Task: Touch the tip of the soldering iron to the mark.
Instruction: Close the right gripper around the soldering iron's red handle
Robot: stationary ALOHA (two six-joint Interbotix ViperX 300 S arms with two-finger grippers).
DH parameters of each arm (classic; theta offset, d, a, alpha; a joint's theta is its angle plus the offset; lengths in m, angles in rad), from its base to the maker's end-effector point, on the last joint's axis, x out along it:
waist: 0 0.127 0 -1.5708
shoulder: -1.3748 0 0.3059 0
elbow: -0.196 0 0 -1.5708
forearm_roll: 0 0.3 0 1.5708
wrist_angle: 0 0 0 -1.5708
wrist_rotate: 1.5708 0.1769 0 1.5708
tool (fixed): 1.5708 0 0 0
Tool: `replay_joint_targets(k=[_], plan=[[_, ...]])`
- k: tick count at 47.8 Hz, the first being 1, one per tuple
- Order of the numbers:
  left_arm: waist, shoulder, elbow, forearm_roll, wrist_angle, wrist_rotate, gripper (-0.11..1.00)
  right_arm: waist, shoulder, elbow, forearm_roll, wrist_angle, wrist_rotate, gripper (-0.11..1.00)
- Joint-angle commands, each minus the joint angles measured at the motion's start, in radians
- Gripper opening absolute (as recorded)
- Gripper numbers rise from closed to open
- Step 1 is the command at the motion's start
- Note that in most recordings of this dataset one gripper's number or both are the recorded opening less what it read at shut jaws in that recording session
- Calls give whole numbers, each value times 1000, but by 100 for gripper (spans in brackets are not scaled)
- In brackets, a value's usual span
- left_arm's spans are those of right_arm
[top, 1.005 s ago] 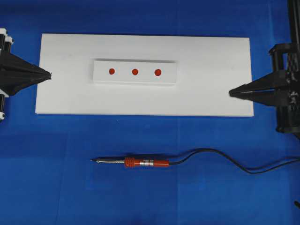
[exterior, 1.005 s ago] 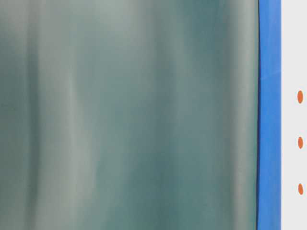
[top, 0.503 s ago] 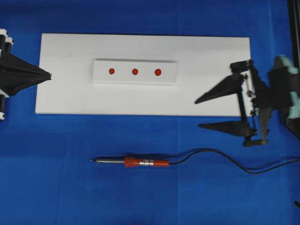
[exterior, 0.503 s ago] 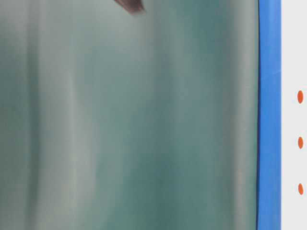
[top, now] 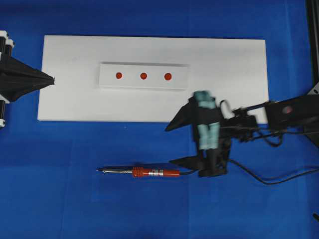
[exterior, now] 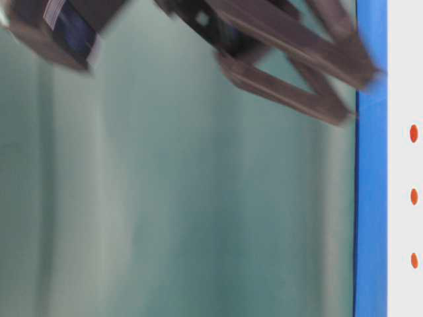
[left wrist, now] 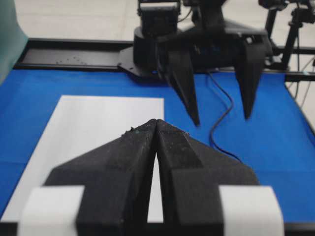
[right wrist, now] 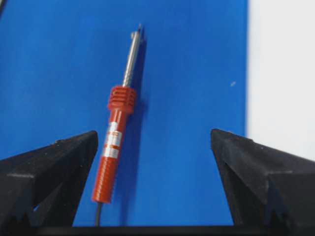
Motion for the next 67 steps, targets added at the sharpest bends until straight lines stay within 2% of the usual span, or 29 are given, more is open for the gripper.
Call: replay_joint_targets(k=[1,18,38,49,52,54,60,63,65,67], plan=[[6,3,-9,3,-5,0,0,17,55,-58,3,6,20,84],[40,3,0,3,-5,-2,0,67,268,-192,5,6,92,83],[43,3,9,3,-3,-2,0,69,402,-235,3,-5,140,83],[43,3,11,3,3,-2,0,69,419,-247,3,-6,141,79],[43,3,11,3,6,-2,0,69,419,-247,3,-11,143,74],[43,3,12,3,8,-2,0,69,419,-247,0,-11,141,66],[43,3,12,3,12,-2,0,72,417,-247,-2,-12,141,29],[43,3,12,3,12,-2,0,74,417,-247,-3,-12,141,14],[43,3,12,3,12,-2,0,74,419,-249,-3,-14,141,7],[43,3,11,3,12,-2,0,74,417,-247,-2,-15,141,6]])
